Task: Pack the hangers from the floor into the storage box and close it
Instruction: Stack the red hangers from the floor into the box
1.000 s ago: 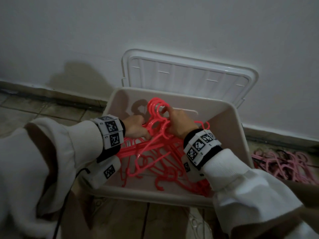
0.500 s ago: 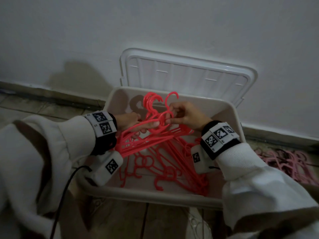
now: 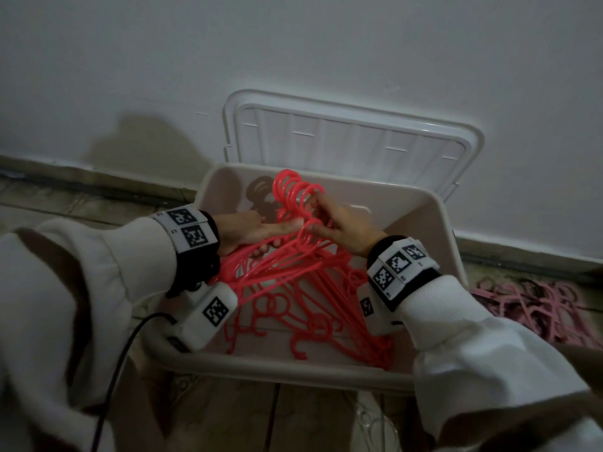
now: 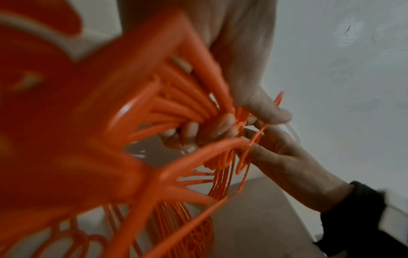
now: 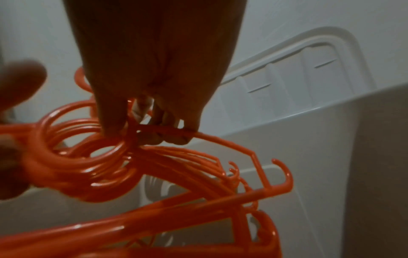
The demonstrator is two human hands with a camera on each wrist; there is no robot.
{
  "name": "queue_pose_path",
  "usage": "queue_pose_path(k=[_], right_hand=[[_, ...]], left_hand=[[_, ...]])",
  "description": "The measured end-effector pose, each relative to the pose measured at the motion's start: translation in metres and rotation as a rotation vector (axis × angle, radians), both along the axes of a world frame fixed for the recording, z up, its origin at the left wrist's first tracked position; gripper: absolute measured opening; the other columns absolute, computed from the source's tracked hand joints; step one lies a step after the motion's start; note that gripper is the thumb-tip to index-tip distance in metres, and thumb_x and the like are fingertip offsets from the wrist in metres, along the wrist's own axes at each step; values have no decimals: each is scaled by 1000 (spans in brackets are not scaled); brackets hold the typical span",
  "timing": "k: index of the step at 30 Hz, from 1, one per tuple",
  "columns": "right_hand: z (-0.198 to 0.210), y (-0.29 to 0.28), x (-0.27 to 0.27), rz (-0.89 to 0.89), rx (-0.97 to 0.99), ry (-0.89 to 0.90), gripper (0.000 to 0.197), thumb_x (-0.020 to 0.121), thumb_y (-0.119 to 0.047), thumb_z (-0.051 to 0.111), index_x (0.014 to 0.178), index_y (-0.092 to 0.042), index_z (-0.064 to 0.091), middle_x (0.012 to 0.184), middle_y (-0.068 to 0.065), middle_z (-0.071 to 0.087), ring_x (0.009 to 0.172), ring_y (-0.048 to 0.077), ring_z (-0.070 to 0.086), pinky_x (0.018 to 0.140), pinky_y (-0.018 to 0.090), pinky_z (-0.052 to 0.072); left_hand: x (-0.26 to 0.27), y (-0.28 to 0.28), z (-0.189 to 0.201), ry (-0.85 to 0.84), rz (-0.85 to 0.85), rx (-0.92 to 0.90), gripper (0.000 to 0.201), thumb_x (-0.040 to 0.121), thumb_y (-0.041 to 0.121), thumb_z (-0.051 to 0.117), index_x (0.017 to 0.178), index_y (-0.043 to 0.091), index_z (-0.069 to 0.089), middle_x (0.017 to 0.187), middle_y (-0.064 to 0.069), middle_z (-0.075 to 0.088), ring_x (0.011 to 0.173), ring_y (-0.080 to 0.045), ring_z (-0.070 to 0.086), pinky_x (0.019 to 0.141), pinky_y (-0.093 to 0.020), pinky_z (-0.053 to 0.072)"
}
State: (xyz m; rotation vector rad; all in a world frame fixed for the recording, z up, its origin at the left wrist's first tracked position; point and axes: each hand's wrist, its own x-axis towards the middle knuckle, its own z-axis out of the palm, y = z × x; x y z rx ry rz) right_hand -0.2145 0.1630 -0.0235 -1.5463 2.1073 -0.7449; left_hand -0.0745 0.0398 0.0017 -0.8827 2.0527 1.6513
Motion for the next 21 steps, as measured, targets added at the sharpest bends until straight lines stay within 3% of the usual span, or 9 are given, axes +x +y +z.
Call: queue_pose_path(k=[2, 4, 7, 11, 13, 16, 21], right_hand=[[-5, -2, 4, -15, -31, -85, 35, 87, -6, 60, 118, 2, 46, 85, 3, 53, 78, 18, 47, 65, 4, 33], [-8, -4, 4, -30, -59, -186, 23, 83, -2, 63, 101, -7, 49, 75, -7, 47, 67, 10, 46, 64, 10, 36], [-9, -2, 0, -43, -45, -168, 32, 72, 2, 70, 95, -9, 50, 80, -1, 50, 68, -1, 48, 70, 13, 41], [-7, 4, -3, -34, 57, 82, 75, 56, -35, 74, 120, -8, 46, 114, 5, 47, 108, 18, 44, 96, 28, 35], [-7, 3, -3, -39, 114, 309, 72, 67, -27, 71, 129, -8, 39, 125, 8, 43, 120, 24, 39, 97, 33, 28], [-9, 1, 0, -84, 118, 560, 66, 72, -22, 67, 128, -6, 38, 128, 10, 41, 121, 27, 37, 96, 36, 27], [-19, 1, 2, -148, 45, 568, 69, 59, -20, 78, 119, 2, 51, 114, 19, 55, 107, 35, 54, 95, 48, 39]], left_hand=[[2, 2, 4, -20, -60, -13, 19, 75, 21, 73, 78, 4, 64, 67, -10, 64, 57, -20, 57, 62, -27, 50], [4, 0, 4, -64, -77, -109, 34, 60, 5, 78, 91, -3, 67, 87, -19, 69, 74, -30, 64, 77, -39, 55], [5, -2, 5, -64, -78, -210, 56, 44, 17, 67, 96, -2, 67, 96, -20, 71, 90, -37, 67, 85, -50, 54], [4, -1, 8, -28, -107, -236, 56, 46, 22, 64, 99, 2, 67, 97, -16, 71, 92, -34, 67, 87, -46, 54], [4, -2, 8, -21, -139, -266, 56, 49, 24, 62, 101, 2, 66, 99, -15, 71, 93, -32, 67, 88, -45, 54], [3, -2, 10, -20, -224, -325, 59, 51, 28, 60, 104, 2, 64, 102, -13, 70, 95, -29, 66, 90, -45, 52], [2, 0, 12, 25, -218, -360, 60, 51, 27, 60, 106, 3, 61, 105, -12, 68, 97, -28, 65, 91, -44, 51]])
